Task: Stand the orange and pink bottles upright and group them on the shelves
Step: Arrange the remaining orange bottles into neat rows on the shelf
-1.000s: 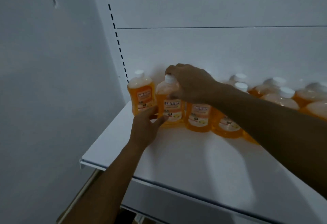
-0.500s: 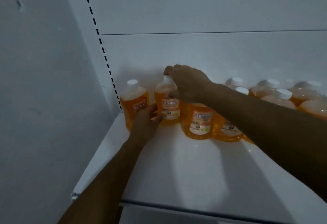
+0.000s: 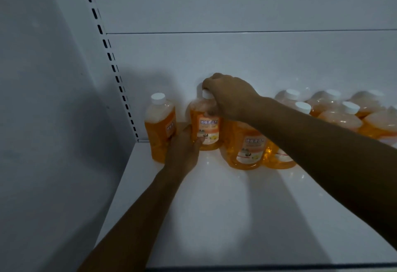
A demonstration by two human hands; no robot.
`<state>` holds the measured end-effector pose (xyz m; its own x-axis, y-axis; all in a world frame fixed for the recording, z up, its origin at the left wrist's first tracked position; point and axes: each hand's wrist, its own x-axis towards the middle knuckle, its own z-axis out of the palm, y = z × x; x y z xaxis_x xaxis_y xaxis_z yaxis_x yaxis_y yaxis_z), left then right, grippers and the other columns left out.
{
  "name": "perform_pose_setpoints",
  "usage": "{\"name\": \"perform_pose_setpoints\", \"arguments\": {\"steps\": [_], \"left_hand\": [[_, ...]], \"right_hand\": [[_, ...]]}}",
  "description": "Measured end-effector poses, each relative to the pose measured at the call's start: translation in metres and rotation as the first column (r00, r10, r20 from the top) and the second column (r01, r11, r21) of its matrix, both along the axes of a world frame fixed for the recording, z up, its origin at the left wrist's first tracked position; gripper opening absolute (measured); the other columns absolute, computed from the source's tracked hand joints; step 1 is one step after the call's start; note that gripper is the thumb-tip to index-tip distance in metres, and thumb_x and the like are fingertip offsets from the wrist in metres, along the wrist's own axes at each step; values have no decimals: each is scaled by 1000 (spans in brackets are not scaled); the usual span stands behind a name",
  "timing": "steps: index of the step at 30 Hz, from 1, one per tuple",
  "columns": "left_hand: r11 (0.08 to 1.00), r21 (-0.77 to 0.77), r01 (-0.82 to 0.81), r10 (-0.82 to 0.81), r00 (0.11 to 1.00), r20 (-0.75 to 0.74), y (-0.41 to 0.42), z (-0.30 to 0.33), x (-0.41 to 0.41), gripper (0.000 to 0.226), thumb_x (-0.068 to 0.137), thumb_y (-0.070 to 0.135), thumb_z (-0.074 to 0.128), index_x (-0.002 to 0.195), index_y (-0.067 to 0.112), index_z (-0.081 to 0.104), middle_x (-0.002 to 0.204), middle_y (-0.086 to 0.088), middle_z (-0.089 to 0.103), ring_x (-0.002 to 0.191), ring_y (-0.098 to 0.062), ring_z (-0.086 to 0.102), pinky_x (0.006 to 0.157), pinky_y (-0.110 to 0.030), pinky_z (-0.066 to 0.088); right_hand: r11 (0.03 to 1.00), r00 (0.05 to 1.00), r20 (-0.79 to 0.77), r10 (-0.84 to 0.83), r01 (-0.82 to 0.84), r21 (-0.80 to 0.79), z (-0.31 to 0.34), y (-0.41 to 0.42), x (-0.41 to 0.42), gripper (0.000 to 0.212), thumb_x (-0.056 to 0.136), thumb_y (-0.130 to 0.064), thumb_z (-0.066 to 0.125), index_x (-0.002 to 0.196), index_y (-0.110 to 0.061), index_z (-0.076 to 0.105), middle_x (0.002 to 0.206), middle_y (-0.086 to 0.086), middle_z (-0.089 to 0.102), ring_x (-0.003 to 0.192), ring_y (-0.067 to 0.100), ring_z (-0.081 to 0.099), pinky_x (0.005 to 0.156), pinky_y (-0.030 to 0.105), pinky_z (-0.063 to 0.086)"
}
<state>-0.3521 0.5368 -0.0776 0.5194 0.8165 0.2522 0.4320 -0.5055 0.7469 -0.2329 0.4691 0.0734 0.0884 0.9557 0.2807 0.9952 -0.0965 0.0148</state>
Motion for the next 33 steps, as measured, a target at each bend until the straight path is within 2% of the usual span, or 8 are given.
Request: {"name": "perform_pose_setpoints", "arguments": {"steps": [4, 9, 12, 20, 22, 26, 30, 33], "left_hand": [[999, 27, 32, -32, 999, -12, -4, -2, -2, 42, 99, 29, 50, 139, 21, 45, 134, -1, 59, 123, -20, 55, 106, -42, 44], [999, 23, 40, -39, 999, -35, -15, 5, -8, 35, 97, 27, 54, 131, 19, 52, 126, -1, 63, 116, -17, 58, 95, -23, 40], [1000, 1, -2, 2, 999, -33, -27, 8, -25, 29, 96, 28, 57, 122, 15, 59, 118, -1, 65, 109, -17, 60, 95, -26, 44], [950, 84, -300, 307, 947, -93, -27, 12, -95, 21, 88, 38, 64, 92, 19, 69, 85, 4, 69, 79, -13, 65, 76, -28, 52], [927, 82, -367, 373, 925, -69, -22, 12, -106, 25, 86, 38, 68, 99, 17, 65, 89, 3, 67, 80, -14, 64, 76, -31, 53], [952, -80, -295, 292, 955, -41, -18, 16, -106, 60, 81, 37, 74, 132, 17, 48, 109, 9, 56, 93, -9, 57, 80, -23, 45], [959, -104, -262, 266, 963, 30, -18, 14, -97, 51, 81, 27, 75, 126, 19, 53, 105, 11, 58, 92, -9, 59, 76, -19, 43], [966, -76, -247, 252, 965, 69, -18, 12, -100, 37, 83, 21, 73, 117, 18, 58, 107, 7, 63, 85, -6, 60, 64, -5, 42]], "right_hand": [[999, 992, 121, -32, 34, -13, 0, 3, -2, 65, 80, -41, 72, 133, -15, 46, 132, 8, 48, 107, 28, 57, 83, 38, 52], [999, 969, 242, -45, 48, -7, -2, 4, 0, 66, 81, -45, 69, 133, -13, 44, 129, 10, 51, 108, 28, 57, 82, 39, 49], [998, 951, 310, 9, -30, 64, 1, 4, -4, 67, 81, -47, 68, 135, -14, 43, 131, 10, 51, 115, 28, 53, 94, 42, 44], [939, 941, -3, 338, -337, -70, -8, 33, -44, 85, 79, -25, 74, 147, -27, 24, 140, 3, 45, 118, 26, 52, 87, 40, 50], [928, 930, -105, 353, -362, -87, -12, 41, -50, 91, 76, -19, 77, 148, -28, 21, 139, 5, 45, 120, 27, 50, 90, 41, 50], [920, 907, -193, 375, -389, -39, -16, 50, -56, 82, 74, -18, 79, 141, -22, 33, 126, 10, 52, 107, 23, 50, 80, 32, 44], [927, 900, -242, 363, -375, -4, -17, 40, -55, 71, 72, -27, 82, 129, -21, 40, 110, 8, 56, 90, 18, 48, 67, 28, 39], [929, 910, -191, 368, -368, 36, -15, 25, -54, 69, 70, -35, 82, 125, -20, 44, 106, 7, 59, 87, 17, 48, 68, 30, 38]]}}
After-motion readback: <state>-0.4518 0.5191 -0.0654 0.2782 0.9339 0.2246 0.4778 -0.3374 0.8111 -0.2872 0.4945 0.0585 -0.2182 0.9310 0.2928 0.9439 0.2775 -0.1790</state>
